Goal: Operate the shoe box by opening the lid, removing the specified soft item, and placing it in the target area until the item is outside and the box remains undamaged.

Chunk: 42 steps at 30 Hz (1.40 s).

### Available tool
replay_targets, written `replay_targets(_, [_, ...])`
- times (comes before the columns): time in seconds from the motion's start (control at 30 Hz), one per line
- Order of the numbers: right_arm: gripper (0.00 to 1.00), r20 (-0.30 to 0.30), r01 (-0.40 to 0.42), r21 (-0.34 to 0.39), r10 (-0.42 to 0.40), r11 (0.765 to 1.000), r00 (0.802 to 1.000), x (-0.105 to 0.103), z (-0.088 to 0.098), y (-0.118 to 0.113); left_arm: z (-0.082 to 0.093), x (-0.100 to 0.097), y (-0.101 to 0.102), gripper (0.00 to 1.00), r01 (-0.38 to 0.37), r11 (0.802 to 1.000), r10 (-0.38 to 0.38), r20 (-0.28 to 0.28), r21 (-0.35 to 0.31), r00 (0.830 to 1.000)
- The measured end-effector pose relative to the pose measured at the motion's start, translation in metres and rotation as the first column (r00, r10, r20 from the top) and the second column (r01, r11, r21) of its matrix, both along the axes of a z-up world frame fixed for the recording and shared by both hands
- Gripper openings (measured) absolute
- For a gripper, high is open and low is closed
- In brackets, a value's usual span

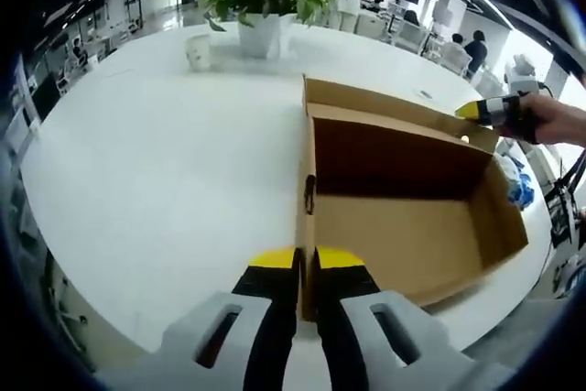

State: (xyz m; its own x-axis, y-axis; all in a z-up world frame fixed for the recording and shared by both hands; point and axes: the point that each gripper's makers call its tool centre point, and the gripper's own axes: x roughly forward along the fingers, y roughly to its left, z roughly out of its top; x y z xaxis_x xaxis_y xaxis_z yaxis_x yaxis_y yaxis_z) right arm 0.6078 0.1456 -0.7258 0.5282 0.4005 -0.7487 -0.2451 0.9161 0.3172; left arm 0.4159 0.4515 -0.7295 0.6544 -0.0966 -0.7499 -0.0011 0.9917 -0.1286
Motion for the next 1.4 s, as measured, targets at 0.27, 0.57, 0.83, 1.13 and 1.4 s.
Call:
replay_targets(0.27, [0.18,-0.101,0.024,-0.067,-0.031,0.997,0.994,0.001,-0.028,0.001,-0.001,0.001,0.0,0.04,-0.001,1.0,0.001,0.0,-0.003,1.0])
replay_targets(0.57, [0.04,-0.118,0.028,-0.14,-0.045,0.99,0.992,-0.001,-0.032,0.001,0.0,0.003,-0.001,0.04,0.01,1.0,-0.01,0.001,0.001,1.0])
replay_targets(0.83, [0.0,-0.067,0.05,-0.156,-0.061,0.986,0.996,0.005,-0.013,-0.004,-0.001,0.004,-0.002,0.04,0.026,1.0,-0.026,0.003,0.017,1.0])
replay_targets(1.13, [0.0,-0.007,0.07,-0.153,-0.071,0.986,0.997,0.006,0.013,-0.006,-0.001,0.004,-0.002,0.04,0.04,0.999,-0.041,0.005,0.035,0.999])
replay_targets(1.4, [0.0,0.061,0.075,-0.131,-0.067,0.989,0.996,0.007,0.042,-0.005,-0.001,0.005,-0.001,0.04,0.039,0.999,-0.039,0.005,0.037,0.999])
